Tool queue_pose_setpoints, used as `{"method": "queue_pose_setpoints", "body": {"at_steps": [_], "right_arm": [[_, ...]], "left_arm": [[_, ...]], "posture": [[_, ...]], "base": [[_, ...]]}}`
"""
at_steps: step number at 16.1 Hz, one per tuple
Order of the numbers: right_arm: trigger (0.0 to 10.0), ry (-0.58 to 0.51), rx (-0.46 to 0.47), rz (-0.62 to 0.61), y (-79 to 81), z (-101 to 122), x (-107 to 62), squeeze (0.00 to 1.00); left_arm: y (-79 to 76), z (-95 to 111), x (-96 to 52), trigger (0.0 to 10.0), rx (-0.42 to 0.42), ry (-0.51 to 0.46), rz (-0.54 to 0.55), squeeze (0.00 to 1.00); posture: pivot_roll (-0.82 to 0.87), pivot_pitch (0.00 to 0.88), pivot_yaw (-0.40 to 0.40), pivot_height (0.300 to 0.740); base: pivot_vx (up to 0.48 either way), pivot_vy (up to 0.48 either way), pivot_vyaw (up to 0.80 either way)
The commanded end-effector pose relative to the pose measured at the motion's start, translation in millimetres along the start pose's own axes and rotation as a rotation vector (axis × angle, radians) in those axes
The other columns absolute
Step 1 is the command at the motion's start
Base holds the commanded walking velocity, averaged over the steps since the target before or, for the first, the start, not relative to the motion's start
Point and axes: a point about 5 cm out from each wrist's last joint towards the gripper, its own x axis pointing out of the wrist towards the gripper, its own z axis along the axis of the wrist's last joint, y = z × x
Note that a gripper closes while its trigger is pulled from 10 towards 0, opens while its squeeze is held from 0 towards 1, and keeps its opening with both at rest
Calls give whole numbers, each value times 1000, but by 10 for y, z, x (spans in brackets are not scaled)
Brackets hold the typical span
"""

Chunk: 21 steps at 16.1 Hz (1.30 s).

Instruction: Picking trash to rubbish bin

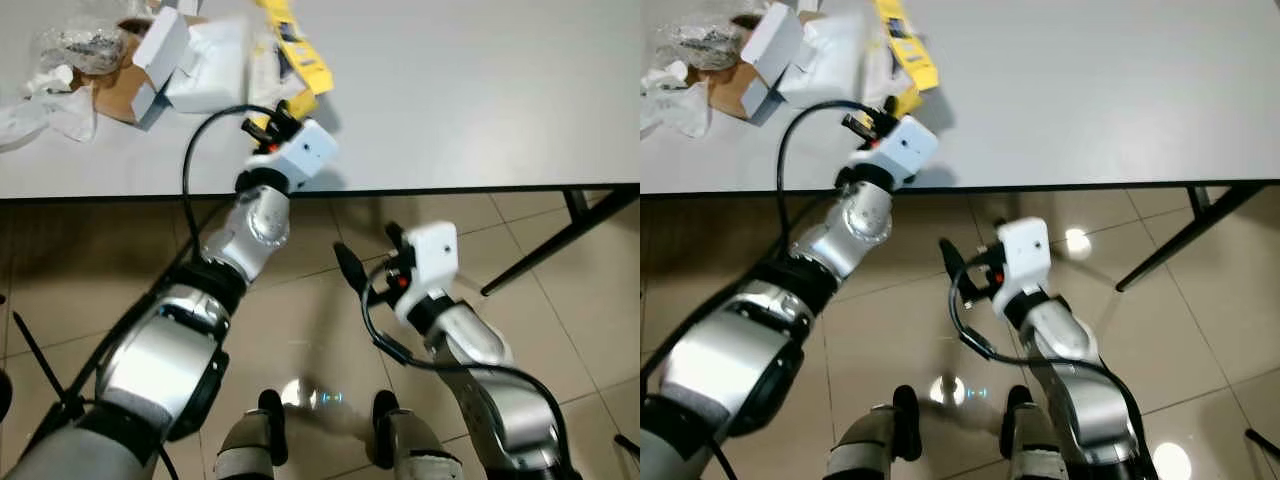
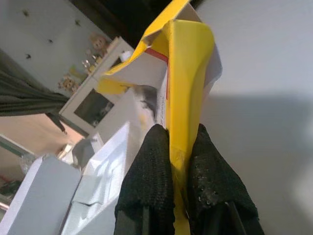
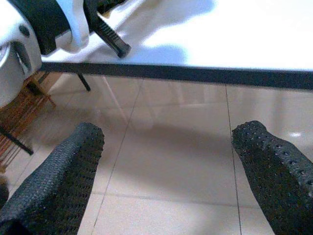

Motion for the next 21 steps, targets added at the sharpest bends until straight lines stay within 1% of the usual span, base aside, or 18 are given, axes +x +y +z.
{"method": "queue_pose_setpoints", "body": {"at_steps": [1, 2, 3, 5, 6, 7, 8, 9, 11, 12, 13, 14, 15, 16, 17, 19, 21], "right_arm": [[10000, 1, 3, -8, -34, -48, 19, 0], [10000, -3, 2, -9, -44, -43, 35, 0], [10000, -16, -5, -8, -76, -36, 89, 0], [10000, -30, -9, -10, -94, -18, 120, 0], [10000, -47, -13, -7, -114, 6, 167, 0], [10000, -54, -18, -6, -130, 18, 200, 0], [10000, -60, -23, -5, -143, 23, 224, 0], [10000, -70, -27, -6, -155, 38, 248, 0], [10000, -103, -36, -36, -208, 95, 292, 0], [10000, -106, -40, -45, -225, 102, 300, 0], [10000, -114, -39, -66, -264, 117, 313, 0], [10000, -117, -40, -77, -294, 118, 320, 0], [10000, -115, -45, -81, -320, 108, 323, 0], [10000, -115, -45, -81, -323, 107, 324, 0], [10000, -115, -44, -79, -325, 100, 319, 0], [10000, -105, -43, -75, -314, 73, 319, 0], [10000, -98, -41, -74, -299, 47, 305, 0]], "left_arm": [[128, 73, 13, 10000, -68, -58, 92, 0], [170, 106, 24, 10000, -83, -79, 114, 0], [312, 227, 62, 10000, -124, -146, 180, 0], [422, 331, 71, 10000, -155, -197, 235, 0], [518, 412, 58, 10000, -173, -234, 290, 0], [567, 442, 42, 10000, -182, -245, 320, 0], [580, 431, 23, 10000, -197, -233, 335, 0], [558, 343, -26, 10000, -230, -183, 347, 0], [459, 99, -165, 10000, -253, -60, 326, 0], [438, 45, -200, 10000, -265, -32, 322, 0], [397, -48, -283, 10000, -265, 5, 311, 0], [354, -124, -385, 10000, -288, 38, 304, 0], [267, -229, -568, 10000, -278, 83, 281, 0], [253, -246, -600, 10000, -272, 89, 277, 0], [226, -275, -680, 10000, -267, 103, 272, 0], [190, -310, -776, 10000, -251, 121, 253, 0], [130, -317, -892, 10000, -268, 144, 222, 0]], "posture": [[-131, 200, 79, 740], [-130, 196, 80, 740], [-121, 169, 84, 740], [-118, 155, 85, 740], [-116, 133, 86, 740], [-112, 123, 86, 740], [-107, 111, 87, 740], [-107, 101, 86, 740], [-109, 91, 87, 740], [-109, 83, 87, 740], [-106, 81, 84, 740], [-104, 77, 82, 740], [-97, 74, 76, 740], [-97, 74, 76, 740], [-90, 79, 69, 740], [-84, 86, 64, 740], [-83, 105, 59, 740]], "base": [[0, 0, 0], [0, 0, 0], [0, 0, 0], [0, 0, 0], [0, 0, 0], [0, 0, 0], [0, 0, 0], [0, 0, 0], [0, 0, 0], [0, 0, 0], [0, 0, 0], [0, 0, 0], [0, 0, 0], [0, 0, 0], [0, 0, 0], [0, 0, 0], [0, 0, 0]]}}
